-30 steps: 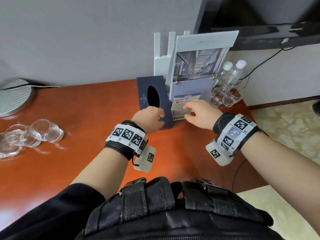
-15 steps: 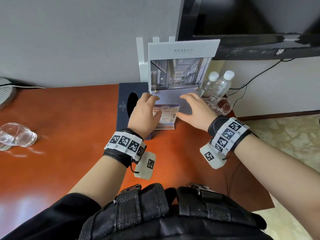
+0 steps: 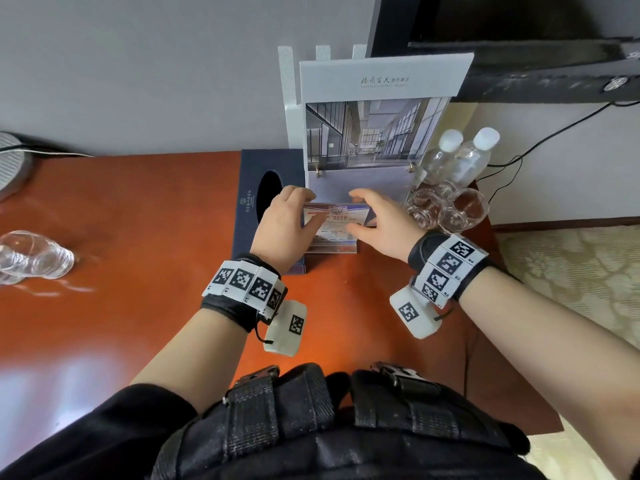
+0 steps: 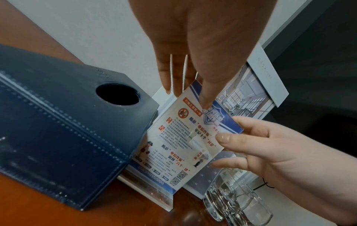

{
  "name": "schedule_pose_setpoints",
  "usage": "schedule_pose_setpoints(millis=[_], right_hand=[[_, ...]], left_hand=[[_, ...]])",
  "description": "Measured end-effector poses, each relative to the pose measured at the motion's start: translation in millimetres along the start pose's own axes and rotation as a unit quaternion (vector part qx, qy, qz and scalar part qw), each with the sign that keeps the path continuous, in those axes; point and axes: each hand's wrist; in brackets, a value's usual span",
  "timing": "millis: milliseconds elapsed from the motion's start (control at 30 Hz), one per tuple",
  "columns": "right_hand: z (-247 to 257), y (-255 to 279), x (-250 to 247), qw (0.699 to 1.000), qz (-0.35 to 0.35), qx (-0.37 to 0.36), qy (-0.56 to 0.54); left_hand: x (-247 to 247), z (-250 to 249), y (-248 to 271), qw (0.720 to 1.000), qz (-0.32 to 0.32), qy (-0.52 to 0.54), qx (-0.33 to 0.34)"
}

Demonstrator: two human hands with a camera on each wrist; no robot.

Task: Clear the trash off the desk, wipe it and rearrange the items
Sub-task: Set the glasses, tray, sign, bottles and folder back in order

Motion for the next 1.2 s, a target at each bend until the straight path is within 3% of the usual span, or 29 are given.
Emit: schedule_pose_setpoints(millis=[533,767,1200], right_hand=[[-3,4,4,0.999,-0.04,-0.007,-0.033],[-2,15,-3,0.997,-0.056,0.009,-0.047],[34,23,-31,0.977,-0.161,-0.03,-0.139]], left_hand=[[-2,-1,-1,0.998,0.043,-0.024,-0.03],[-1,-9,2,0.997,0.05,0.047,-0.036],[-29,-33,10,0.976,-0.017,0.21,-0.062]])
Point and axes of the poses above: each hand's wrist, its own y-axis away from the middle knuckle, its own x-axis out of the palm, z = x × y, and after that the axes turned 9 degrees about -x, right-handed
